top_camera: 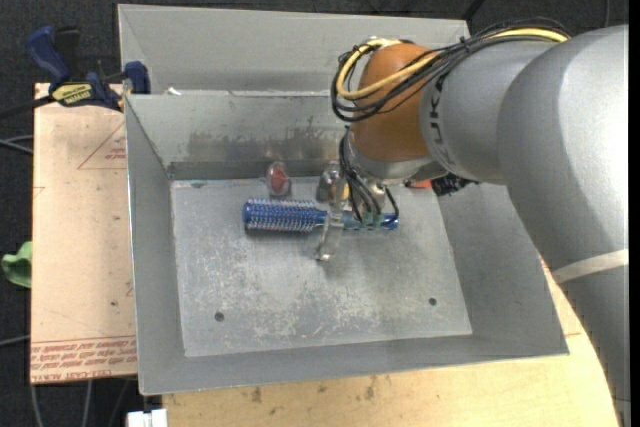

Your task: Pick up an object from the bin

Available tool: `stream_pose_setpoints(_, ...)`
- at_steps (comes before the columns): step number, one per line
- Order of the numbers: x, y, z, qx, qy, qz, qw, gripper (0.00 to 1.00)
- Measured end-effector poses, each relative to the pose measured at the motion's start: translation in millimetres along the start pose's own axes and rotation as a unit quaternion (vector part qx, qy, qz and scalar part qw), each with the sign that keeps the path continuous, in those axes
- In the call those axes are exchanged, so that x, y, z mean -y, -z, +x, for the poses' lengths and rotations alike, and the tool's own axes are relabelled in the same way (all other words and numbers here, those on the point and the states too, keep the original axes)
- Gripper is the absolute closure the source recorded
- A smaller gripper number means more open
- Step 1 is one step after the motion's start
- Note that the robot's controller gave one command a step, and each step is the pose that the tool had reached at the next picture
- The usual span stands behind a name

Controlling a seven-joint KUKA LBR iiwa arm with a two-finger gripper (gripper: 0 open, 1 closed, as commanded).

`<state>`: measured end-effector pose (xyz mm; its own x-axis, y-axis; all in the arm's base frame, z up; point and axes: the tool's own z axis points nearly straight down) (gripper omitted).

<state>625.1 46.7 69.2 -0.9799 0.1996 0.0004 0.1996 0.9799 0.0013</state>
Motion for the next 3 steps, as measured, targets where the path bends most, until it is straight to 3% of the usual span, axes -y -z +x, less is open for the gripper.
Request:
stream_pose_setpoints(1, -0.6, 0.2, -0.4, 0.0008, 0.001, 0.0, 1.0, 0.0)
stream_pose_setpoints(2, -0.9, 1.0, -1.0, 0.0018, 0.001, 0.0, 1.0, 1.0)
stream_pose_setpoints(3, -1.5, 42.4, -2.0, 0.0027, 0.002, 0.0, 1.0, 1.0)
